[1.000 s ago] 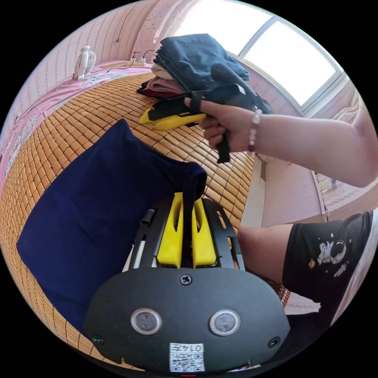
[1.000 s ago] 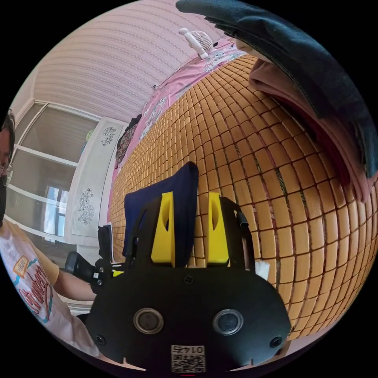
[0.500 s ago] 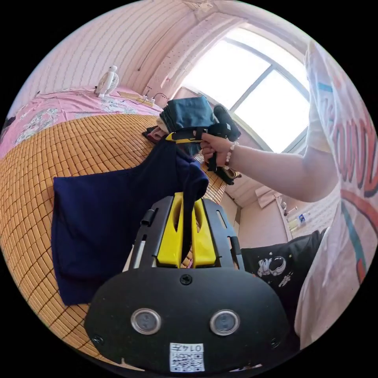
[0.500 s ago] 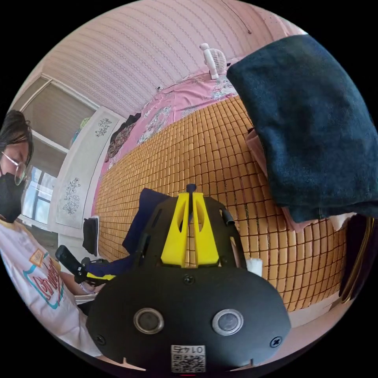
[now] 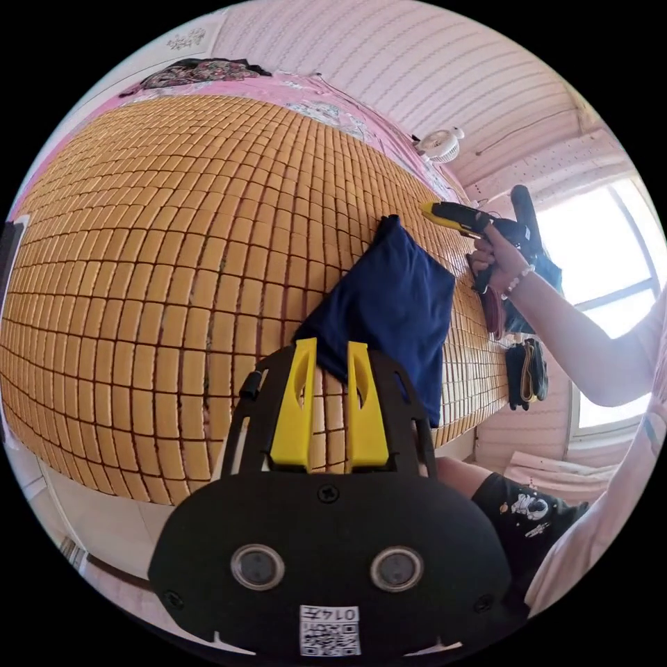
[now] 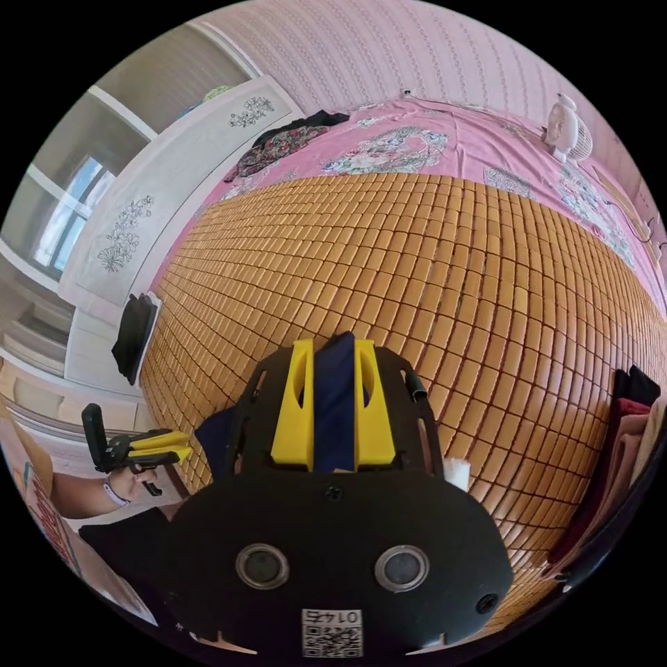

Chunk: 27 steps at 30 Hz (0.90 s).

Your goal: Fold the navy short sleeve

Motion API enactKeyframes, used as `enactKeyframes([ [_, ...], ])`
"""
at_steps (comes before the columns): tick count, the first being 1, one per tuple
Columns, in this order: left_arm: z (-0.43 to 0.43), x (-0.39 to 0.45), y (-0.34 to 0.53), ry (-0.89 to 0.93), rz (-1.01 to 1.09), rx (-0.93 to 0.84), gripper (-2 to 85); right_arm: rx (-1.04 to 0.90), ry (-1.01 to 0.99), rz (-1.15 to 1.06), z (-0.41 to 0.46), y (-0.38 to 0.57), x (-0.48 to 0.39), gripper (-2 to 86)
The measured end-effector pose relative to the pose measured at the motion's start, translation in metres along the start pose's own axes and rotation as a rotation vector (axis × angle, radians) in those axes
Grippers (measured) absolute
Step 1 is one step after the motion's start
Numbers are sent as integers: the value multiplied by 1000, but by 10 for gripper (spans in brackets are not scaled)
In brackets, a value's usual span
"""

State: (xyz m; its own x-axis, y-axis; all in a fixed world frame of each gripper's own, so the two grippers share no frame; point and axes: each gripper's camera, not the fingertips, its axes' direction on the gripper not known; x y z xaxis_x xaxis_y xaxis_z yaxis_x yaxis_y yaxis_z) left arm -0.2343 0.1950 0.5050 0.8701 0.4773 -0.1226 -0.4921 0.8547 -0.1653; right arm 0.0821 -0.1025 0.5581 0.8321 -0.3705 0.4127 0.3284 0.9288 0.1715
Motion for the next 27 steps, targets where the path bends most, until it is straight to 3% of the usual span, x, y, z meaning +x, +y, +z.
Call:
enactKeyframes([
  [8, -8, -1, 7, -46, -28, 64, 123, -243, 144, -199, 65, -16, -38, 127],
  [14, 15, 14, 19, -31, -17, -94, 65, -172, 91, -176, 69, -3, -52, 48],
  [17, 10, 23, 29, -83, 21, -88, 35, -129, 10, -144, 55, 1, -49, 30],
  [27, -119, 68, 85, -60, 185, 19, -1, 105, -242, -215, -84, 39, -107, 17],
])
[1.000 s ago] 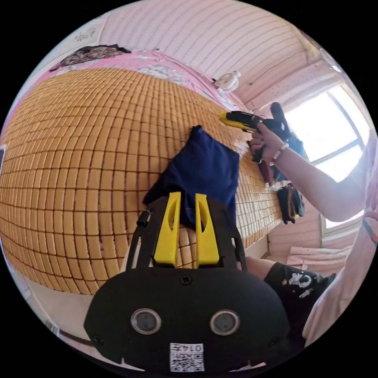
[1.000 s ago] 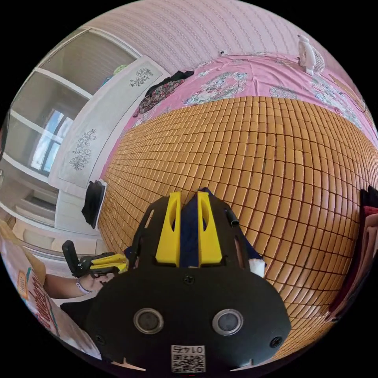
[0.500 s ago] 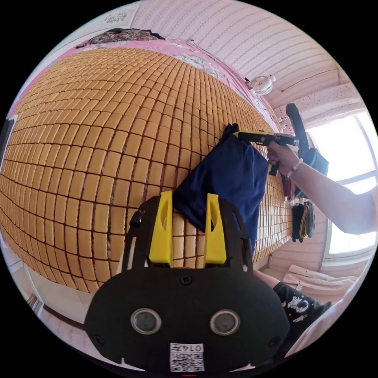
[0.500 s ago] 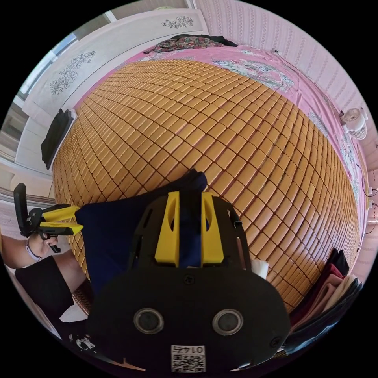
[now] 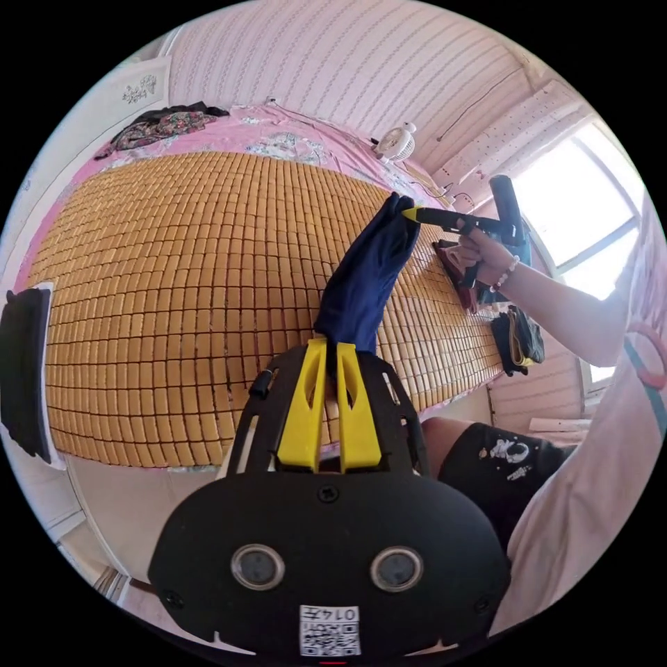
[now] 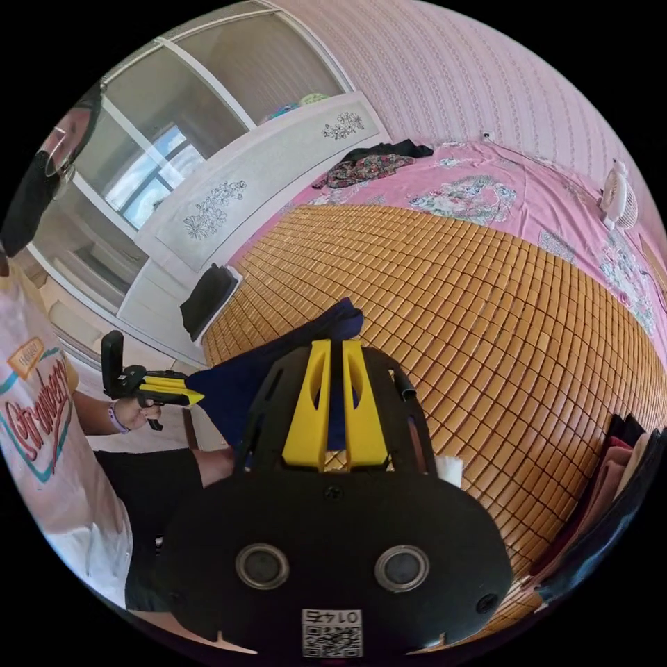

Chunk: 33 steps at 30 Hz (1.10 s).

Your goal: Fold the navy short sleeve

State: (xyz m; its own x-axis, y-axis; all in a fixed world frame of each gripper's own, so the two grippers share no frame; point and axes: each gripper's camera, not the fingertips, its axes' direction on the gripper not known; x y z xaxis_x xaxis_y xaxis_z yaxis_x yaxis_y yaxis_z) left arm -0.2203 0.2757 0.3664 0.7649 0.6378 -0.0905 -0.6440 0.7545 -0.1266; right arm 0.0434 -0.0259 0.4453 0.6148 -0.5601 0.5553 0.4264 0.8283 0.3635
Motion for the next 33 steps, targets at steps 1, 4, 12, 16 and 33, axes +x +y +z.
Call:
enactKeyframes([
  [1, -22, 3, 8, -17, -10, 15, -2, 6, -14, -7, -4, -3, -9, 17],
  [4, -80, 5, 30, -93, -85, 79, -2, 26, -89, -85, -14, -29, -62, 18],
  [12, -211, -53, 95, -382, -351, 380, 14, 15, -397, -518, 78, -204, -252, 30],
  [16, -243, -133, 127, -562, -535, 573, 59, -77, -446, -451, 190, -281, -330, 63],
  [33, -107, -3, 117, -156, -390, 257, -8, -511, 289, -371, 50, 6, -263, 5],
])
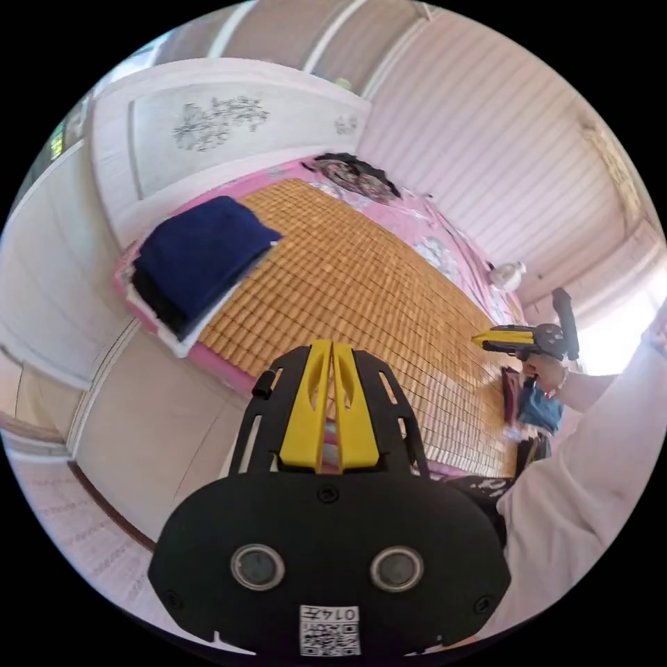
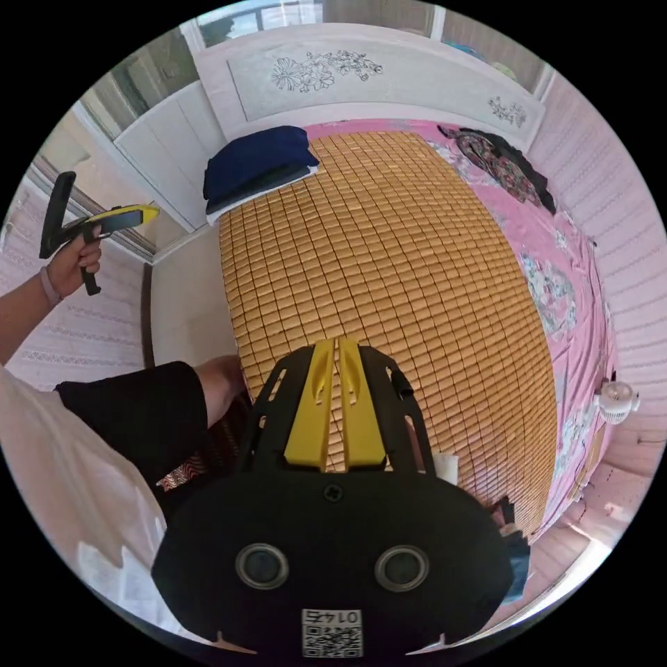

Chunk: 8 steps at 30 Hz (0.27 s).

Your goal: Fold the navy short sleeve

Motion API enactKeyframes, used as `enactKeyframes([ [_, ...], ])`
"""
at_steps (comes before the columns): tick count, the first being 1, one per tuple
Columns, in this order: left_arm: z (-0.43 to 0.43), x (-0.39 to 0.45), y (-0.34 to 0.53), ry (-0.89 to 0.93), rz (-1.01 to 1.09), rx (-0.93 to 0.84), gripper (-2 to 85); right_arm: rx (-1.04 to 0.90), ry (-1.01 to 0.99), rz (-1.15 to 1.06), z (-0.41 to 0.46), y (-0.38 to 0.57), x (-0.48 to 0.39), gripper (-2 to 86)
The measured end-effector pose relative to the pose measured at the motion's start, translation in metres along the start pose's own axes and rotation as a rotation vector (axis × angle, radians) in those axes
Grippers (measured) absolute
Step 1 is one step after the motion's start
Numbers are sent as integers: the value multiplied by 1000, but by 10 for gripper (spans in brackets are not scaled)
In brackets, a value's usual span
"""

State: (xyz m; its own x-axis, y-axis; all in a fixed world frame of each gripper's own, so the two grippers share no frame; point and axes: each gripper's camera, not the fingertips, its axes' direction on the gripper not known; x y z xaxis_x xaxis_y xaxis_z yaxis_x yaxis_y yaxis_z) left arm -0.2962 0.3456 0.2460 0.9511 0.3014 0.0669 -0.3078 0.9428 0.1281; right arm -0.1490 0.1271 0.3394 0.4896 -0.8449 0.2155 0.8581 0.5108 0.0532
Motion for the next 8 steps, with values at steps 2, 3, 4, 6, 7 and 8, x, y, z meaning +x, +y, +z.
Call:
enactKeyframes([
  [2, 25, 64, -19, 137, 200, -52, -9, -13, -3, 168, -24, 66, 18, 1],
  [3, 40, 109, -30, 214, 350, -92, -9, -33, 22, 287, -37, 108, 27, 0],
  [4, 54, 154, -39, 281, 492, -129, -9, -35, 36, 352, -44, 130, 31, -1],
  [6, 70, 221, -46, 380, 698, -158, -9, 5, 59, 628, -69, 216, 40, -1],
  [7, 80, 264, -46, 441, 820, -182, -9, 18, 60, 699, -74, 237, 41, -1],
  [8, 85, 284, -46, 469, 872, -201, -9, 46, 65, 841, -82, 280, 40, 0],
])
